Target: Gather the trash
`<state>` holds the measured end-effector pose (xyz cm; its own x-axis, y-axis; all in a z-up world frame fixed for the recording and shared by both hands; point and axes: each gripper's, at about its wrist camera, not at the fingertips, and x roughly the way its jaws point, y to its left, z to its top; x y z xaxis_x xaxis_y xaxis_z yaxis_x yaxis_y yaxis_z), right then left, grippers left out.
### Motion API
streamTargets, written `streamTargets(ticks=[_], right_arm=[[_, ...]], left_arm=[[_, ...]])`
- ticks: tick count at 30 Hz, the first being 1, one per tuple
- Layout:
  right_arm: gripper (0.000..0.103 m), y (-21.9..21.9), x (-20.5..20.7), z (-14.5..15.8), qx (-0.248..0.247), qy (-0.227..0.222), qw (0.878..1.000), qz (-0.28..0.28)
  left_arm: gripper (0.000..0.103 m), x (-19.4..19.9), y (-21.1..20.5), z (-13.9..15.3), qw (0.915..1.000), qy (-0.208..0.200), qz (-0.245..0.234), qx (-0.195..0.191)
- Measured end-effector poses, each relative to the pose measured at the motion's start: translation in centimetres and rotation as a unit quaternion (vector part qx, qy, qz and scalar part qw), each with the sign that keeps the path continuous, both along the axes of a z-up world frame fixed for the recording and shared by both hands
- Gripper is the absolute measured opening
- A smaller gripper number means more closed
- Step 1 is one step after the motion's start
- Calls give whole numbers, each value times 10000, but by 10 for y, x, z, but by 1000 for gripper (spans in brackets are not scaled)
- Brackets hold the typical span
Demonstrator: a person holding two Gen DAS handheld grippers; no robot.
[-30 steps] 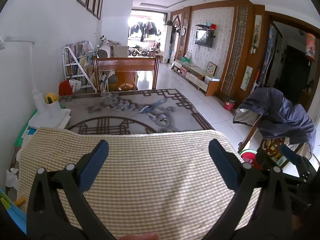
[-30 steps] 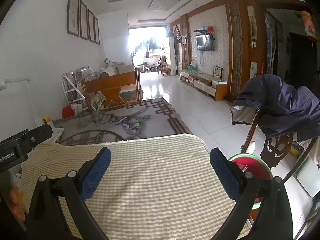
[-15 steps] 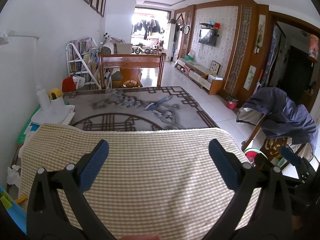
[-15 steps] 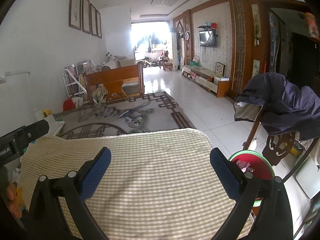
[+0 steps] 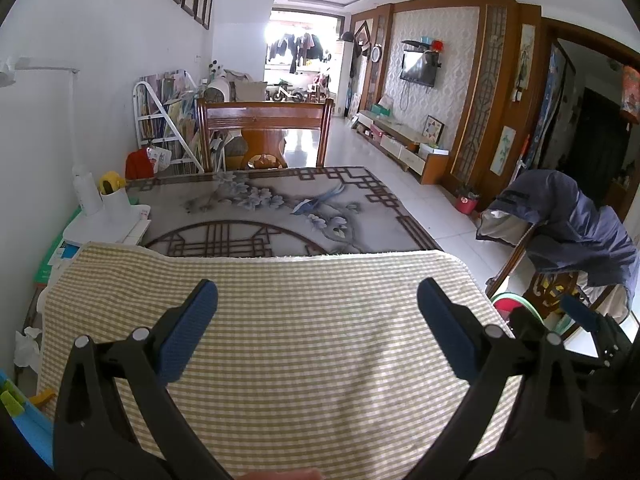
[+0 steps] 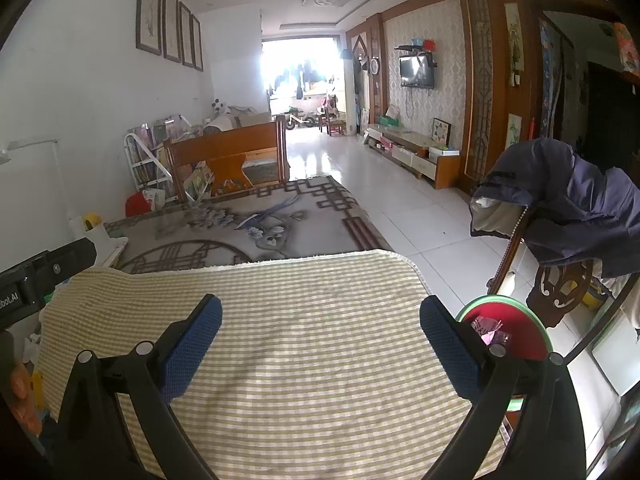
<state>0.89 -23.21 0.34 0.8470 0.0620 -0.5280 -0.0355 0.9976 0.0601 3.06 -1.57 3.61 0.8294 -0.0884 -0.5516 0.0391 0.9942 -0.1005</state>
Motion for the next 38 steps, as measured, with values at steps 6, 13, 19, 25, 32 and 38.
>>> streamTargets(ticks=[6, 13, 19, 25, 32, 38], right_arm=[[96, -3, 0, -2, 14, 28, 10000, -14], [96, -6, -1, -5, 28, 70, 10000, -23], [96, -9, 0, -9, 42, 134, 9999, -9], [96, -10, 1, -13, 47, 220, 9997, -3], [96, -12, 17, -46, 43, 711, 9974, 115], [96, -16, 64, -108, -169, 1316, 9911, 46]], left_arm=[[98, 1, -1, -1, 10000, 16, -2, 30], [98, 3, 2, -6, 10000, 69, -26, 43], [98, 3, 2, -9, 9999, 112, -60, 74], [98, 4, 0, -12, 9997, 189, -112, 62], [98, 5, 0, -16, 9995, 283, -123, -54], [98, 9, 10, -35, 9972, 727, 164, 52]])
